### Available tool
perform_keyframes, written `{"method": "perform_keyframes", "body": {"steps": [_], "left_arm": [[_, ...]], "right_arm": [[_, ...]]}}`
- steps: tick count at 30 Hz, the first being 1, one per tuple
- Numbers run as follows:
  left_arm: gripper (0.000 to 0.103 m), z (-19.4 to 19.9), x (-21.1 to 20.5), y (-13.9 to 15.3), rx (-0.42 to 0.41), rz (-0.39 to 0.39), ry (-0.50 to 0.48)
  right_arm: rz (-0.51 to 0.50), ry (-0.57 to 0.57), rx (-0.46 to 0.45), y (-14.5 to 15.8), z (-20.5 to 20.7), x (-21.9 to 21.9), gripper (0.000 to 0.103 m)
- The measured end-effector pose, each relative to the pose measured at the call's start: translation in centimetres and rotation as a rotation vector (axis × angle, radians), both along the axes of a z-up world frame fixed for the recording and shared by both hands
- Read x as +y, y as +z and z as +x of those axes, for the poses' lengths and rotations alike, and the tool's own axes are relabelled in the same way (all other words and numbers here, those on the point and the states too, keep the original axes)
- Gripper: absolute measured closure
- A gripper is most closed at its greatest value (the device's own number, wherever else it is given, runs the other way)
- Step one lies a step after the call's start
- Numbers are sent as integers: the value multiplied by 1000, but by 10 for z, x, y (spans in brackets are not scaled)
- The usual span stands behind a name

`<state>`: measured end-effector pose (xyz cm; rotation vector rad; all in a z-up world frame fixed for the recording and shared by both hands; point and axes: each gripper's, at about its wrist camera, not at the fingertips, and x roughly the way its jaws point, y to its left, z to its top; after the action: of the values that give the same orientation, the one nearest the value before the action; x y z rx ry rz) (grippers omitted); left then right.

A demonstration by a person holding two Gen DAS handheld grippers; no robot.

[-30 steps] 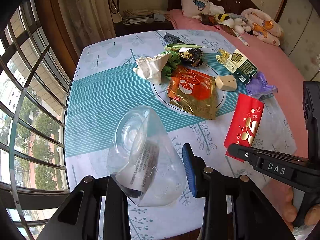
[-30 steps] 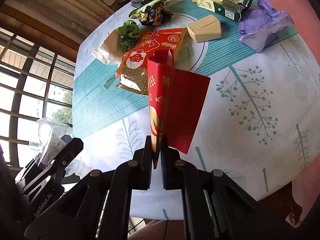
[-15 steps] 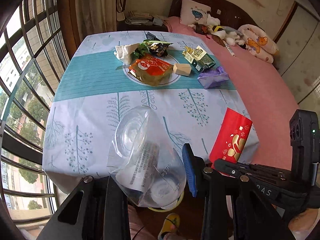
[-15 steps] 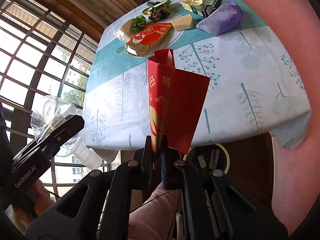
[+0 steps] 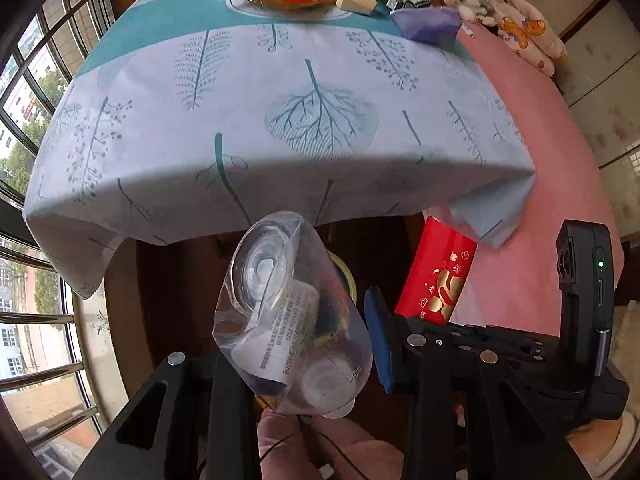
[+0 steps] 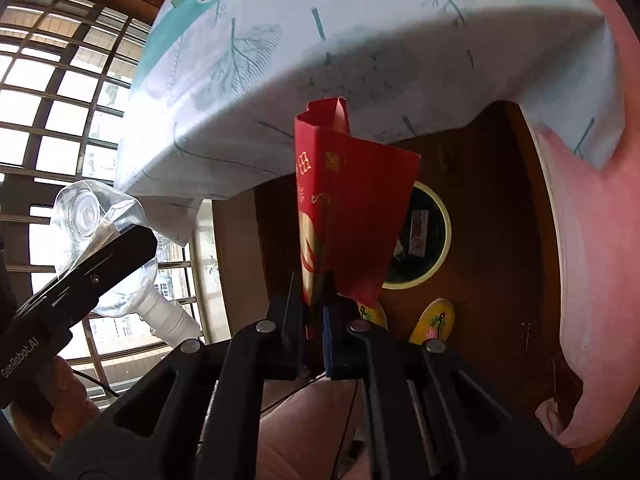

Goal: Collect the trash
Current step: 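Carry the bottle and red packet down over the trash bin, then open both grippers to drop the bottle and packet into the bin, then raise both tools back up toward the table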

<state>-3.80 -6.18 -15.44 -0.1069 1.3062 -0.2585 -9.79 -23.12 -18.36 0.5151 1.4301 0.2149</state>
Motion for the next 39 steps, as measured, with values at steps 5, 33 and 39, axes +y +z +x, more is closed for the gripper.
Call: {"method": "perform_keyframes", "body": {"steps": [5,33,39], "left_arm": [[69,2,-9,-88,40,66,-31],[14,21,-23,-247,52,169,-106],[14,23,-20,-211,26,157,-114]], "right_arm": [[-35,-9,90,-89,-17,5,98],[-106,-124,136,-274,-17,-12,60],[-103,-125,120,-254,-3,-7,60]]}}
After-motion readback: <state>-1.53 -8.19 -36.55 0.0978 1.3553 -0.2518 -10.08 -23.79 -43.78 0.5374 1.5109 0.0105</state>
